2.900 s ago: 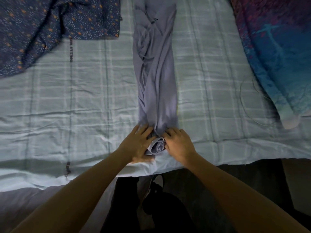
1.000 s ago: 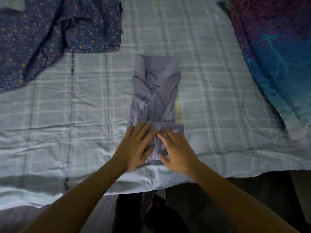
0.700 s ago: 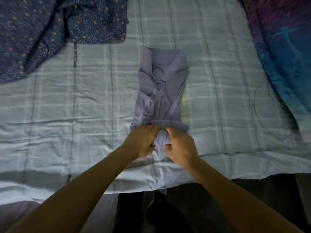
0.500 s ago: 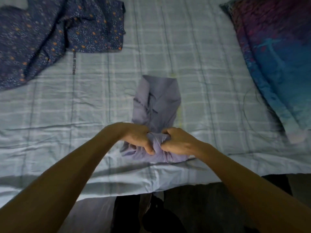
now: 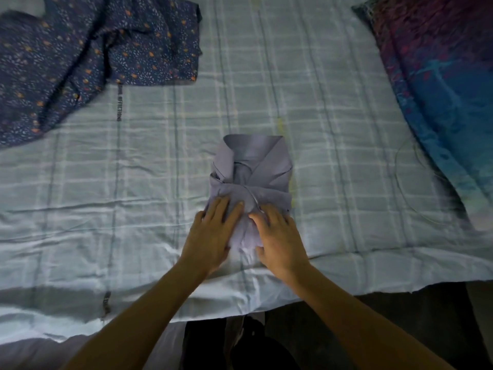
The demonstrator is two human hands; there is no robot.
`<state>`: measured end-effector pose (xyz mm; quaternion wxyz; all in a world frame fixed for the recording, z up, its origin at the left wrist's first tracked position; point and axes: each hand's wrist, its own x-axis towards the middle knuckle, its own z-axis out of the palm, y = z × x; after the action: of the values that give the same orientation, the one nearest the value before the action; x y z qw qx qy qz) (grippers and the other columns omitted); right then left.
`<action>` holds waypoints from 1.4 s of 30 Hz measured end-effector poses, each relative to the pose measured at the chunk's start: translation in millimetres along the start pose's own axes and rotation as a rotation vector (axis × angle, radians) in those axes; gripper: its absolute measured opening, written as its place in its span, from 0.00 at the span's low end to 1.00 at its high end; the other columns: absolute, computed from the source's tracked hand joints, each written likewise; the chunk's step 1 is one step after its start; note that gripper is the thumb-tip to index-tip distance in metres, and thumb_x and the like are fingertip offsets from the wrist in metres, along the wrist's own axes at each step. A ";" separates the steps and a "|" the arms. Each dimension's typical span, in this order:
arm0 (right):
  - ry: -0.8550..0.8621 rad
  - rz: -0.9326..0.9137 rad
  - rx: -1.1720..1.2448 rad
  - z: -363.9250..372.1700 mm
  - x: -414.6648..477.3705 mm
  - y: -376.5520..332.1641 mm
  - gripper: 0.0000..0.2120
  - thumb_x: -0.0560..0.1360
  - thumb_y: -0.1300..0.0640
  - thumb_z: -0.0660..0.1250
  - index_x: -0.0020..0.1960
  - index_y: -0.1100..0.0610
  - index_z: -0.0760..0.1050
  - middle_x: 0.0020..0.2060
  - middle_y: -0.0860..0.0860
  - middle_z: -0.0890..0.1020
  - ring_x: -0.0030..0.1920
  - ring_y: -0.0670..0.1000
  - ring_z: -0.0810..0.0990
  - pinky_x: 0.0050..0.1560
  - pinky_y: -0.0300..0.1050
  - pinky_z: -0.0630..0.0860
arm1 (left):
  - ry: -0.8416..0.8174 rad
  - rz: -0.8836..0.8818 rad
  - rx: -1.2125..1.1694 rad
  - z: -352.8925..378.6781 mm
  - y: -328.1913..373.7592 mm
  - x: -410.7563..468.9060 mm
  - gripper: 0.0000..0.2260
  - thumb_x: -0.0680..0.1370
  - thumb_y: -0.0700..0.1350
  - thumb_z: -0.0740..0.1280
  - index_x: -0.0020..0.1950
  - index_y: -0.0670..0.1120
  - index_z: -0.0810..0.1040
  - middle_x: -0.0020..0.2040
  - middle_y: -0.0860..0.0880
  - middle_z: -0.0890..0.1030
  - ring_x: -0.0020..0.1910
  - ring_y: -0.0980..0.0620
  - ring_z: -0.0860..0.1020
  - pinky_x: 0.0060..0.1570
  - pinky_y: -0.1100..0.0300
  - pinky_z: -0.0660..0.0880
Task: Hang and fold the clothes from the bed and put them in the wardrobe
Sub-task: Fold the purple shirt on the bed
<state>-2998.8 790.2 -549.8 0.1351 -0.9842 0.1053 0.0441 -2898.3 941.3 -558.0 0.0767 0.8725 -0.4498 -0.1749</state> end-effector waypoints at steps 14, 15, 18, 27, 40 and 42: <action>0.218 0.033 0.138 -49.4 96.6 28.0 0.33 0.64 0.56 0.69 0.68 0.58 0.67 0.65 0.61 0.71 0.65 0.62 0.71 0.61 0.58 0.70 | 0.311 0.111 -0.049 -79.0 -31.6 101.4 0.24 0.70 0.53 0.65 0.63 0.42 0.73 0.56 0.40 0.76 0.55 0.38 0.75 0.54 0.47 0.70; 0.121 -0.018 0.086 -39.7 95.1 26.6 0.37 0.63 0.55 0.71 0.70 0.57 0.65 0.68 0.60 0.69 0.69 0.61 0.67 0.65 0.58 0.67 | 0.220 0.137 0.006 -63.5 -32.1 98.9 0.30 0.68 0.58 0.64 0.66 0.43 0.70 0.60 0.40 0.74 0.59 0.38 0.73 0.57 0.46 0.68; -0.002 -0.029 0.000 -16.5 102.1 29.0 0.46 0.62 0.49 0.76 0.75 0.56 0.60 0.74 0.61 0.60 0.76 0.59 0.55 0.73 0.59 0.53 | 0.107 0.104 0.074 -29.6 -37.4 96.7 0.41 0.66 0.63 0.67 0.73 0.42 0.64 0.69 0.37 0.67 0.70 0.37 0.64 0.65 0.39 0.62; -0.032 0.040 -0.008 2.5 148.6 49.1 0.55 0.57 0.45 0.80 0.75 0.60 0.57 0.71 0.64 0.65 0.72 0.64 0.63 0.68 0.65 0.59 | 0.226 0.065 0.017 -5.6 -46.7 148.9 0.41 0.66 0.53 0.75 0.73 0.38 0.63 0.68 0.33 0.69 0.68 0.36 0.69 0.66 0.38 0.61; 0.163 -0.175 -0.109 -136.7 190.1 -12.8 0.23 0.61 0.65 0.70 0.57 0.62 0.77 0.41 0.60 0.80 0.40 0.60 0.81 0.43 0.53 0.79 | 0.416 -0.046 0.058 -157.6 -47.6 119.8 0.18 0.66 0.34 0.64 0.55 0.38 0.79 0.40 0.42 0.81 0.39 0.41 0.80 0.57 0.42 0.70; 0.240 -0.255 -0.126 -178.4 192.3 -30.6 0.28 0.57 0.63 0.75 0.57 0.59 0.78 0.40 0.57 0.82 0.40 0.58 0.81 0.52 0.59 0.78 | 0.460 -0.105 0.101 -202.6 -40.5 102.3 0.19 0.63 0.33 0.67 0.54 0.40 0.79 0.39 0.44 0.81 0.41 0.42 0.79 0.61 0.38 0.66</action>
<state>-2794.4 732.4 -392.9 0.0643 -0.9943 -0.0081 -0.0845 -2737.2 877.2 -406.1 0.1244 0.9143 -0.3826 0.0473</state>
